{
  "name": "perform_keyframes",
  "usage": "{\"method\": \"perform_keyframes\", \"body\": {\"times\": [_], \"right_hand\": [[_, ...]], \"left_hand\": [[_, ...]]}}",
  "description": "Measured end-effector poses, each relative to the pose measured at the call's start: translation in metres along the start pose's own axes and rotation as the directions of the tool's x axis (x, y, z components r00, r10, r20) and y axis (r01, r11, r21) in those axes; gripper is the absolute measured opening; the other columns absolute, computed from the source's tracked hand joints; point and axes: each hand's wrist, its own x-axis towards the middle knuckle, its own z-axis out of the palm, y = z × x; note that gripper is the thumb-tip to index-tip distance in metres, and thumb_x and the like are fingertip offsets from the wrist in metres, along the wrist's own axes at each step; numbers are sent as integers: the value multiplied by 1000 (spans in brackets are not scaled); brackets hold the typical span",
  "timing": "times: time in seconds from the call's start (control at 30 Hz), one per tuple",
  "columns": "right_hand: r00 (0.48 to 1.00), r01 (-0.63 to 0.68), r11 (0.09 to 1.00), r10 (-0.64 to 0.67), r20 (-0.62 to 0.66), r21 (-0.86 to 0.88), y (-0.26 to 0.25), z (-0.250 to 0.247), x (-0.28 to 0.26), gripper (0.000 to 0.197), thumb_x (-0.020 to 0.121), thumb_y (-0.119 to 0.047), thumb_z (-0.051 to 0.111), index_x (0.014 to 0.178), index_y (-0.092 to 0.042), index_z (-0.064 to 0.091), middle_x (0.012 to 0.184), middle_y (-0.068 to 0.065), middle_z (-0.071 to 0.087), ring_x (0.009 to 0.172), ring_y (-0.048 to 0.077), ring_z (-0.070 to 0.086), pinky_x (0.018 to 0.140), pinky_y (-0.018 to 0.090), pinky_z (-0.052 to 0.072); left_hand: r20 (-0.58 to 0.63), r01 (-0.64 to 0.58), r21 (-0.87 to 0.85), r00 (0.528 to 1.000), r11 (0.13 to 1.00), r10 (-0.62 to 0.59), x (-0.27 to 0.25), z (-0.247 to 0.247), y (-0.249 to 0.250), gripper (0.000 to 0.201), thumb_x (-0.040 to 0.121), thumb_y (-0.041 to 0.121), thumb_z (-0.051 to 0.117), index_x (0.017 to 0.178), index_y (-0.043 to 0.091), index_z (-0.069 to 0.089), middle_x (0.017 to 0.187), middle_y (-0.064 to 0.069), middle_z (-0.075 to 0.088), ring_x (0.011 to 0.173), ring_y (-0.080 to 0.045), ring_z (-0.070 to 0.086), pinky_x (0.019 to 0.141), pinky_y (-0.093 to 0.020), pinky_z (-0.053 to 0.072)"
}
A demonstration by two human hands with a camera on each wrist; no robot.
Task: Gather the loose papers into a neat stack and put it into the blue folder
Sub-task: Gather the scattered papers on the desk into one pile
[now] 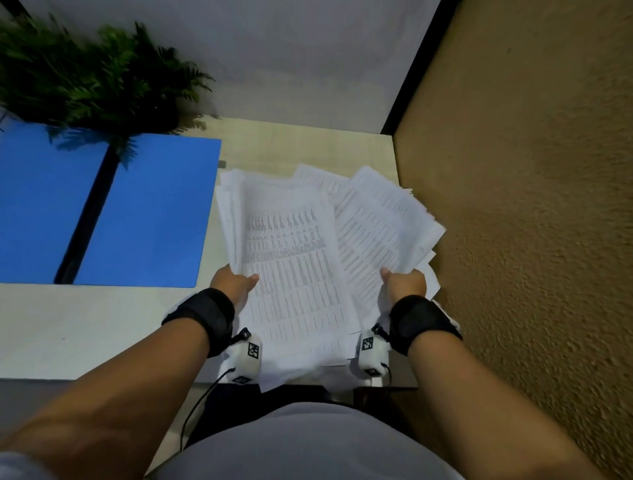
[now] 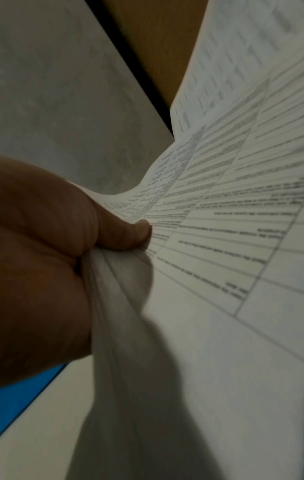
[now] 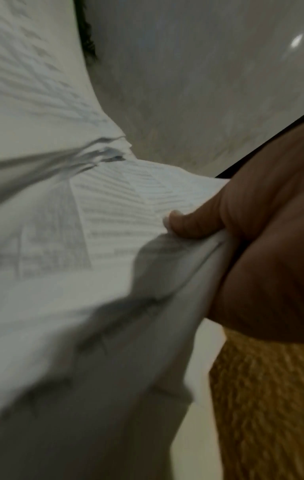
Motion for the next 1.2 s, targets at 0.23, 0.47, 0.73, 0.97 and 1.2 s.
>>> {"method": "perform_keyframes", "body": {"times": [0.23,0.47,0.73,0.97,1.2], "right_hand": [[914,373,918,-388,-115,-136,-74,-50,-22,28,90,-18,62,111,1,65,95,10,64,101,26,64,81,33,48],[648,715,683,-728,-226,-152,-145,-91,-57,18,89,-17,57,100,-15,70,88,0,61,87,10,54,72,23,39],[538,836,535,-757,-370,121,-177,-95,-63,11,81,-13,58,84,-17,67,77,-2,60,76,9,55,69,28,49],[826,553,831,-537,173,-60,-102,-7,-46,14,84,0,57,84,-11,65,73,6,58,80,21,56,65,30,43],[872,270,963,-239,427,-14,-41,42,-42,29,88,-6,69,112,-8,53,107,6,59,99,23,57,78,15,52]], "left_hand": [[17,64,1,998,998,-64,3,-13,-16,65,88,25,72,142,-1,46,140,-17,57,127,-37,55,110,-46,42],[20,64,57,998,996,-65,0,-12,-13,68,87,26,73,142,-2,45,141,-20,55,129,-38,53,110,-45,42],[51,-16,-104,998,994,21,-5,-11,-20,49,86,11,71,133,9,56,129,-10,65,118,-31,60,105,-39,44],[143,-54,-179,986,982,81,-18,-21,-11,58,96,49,47,146,20,43,148,-6,52,136,-30,48,116,-46,33],[136,-71,-32,988,997,74,-6,-22,-23,75,86,64,52,145,18,42,142,-2,56,125,-25,56,109,-43,43]]}}
